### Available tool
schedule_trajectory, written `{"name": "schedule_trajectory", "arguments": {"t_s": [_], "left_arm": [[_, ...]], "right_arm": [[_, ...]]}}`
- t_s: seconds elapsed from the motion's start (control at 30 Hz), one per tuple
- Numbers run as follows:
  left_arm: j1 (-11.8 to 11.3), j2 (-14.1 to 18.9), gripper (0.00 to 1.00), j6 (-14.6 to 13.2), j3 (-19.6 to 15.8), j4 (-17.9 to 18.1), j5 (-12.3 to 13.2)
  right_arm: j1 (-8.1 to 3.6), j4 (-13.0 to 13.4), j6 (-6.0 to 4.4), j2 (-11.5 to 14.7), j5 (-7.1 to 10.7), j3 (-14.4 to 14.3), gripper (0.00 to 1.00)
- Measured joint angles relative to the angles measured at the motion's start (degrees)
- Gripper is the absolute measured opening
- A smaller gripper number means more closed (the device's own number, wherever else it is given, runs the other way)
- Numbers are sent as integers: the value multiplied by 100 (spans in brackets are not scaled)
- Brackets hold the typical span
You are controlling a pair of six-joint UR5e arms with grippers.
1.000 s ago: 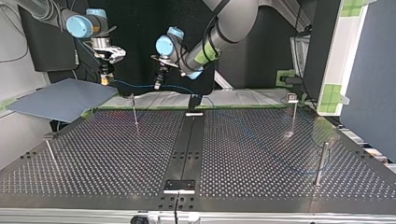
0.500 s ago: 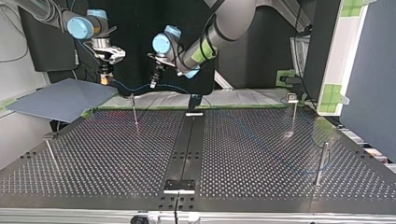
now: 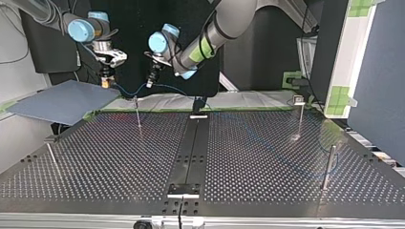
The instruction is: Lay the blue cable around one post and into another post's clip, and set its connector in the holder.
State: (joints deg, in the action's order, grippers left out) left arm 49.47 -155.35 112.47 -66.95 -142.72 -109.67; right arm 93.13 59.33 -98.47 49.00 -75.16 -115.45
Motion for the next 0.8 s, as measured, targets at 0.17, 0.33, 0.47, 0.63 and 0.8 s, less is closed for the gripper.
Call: {"name": "schedule_trajectory", "arguments": {"t_s": [0.17, 0.33, 0.47, 0.63, 0.8], "left_arm": [[-3, -5, 1, -5, 61, -85, -32], [-31, -6, 1, -6, 72, -112, -27], [-60, -11, 1, -7, 100, -123, -18], [-94, -30, 1, -5, 237, -241, -8], [-127, -33, 1, -5, 385, -371, 6]], "right_arm": [[-3, -139, 36, -96, 49, 141, 0], [3, -243, 79, -297, 107, 329, 0], [6, -292, 96, -499, 166, 514, 0], [-1, -312, 103, -590, 248, 688, 0], [-7, -322, 106, -605, 305, 807, 0]]}}
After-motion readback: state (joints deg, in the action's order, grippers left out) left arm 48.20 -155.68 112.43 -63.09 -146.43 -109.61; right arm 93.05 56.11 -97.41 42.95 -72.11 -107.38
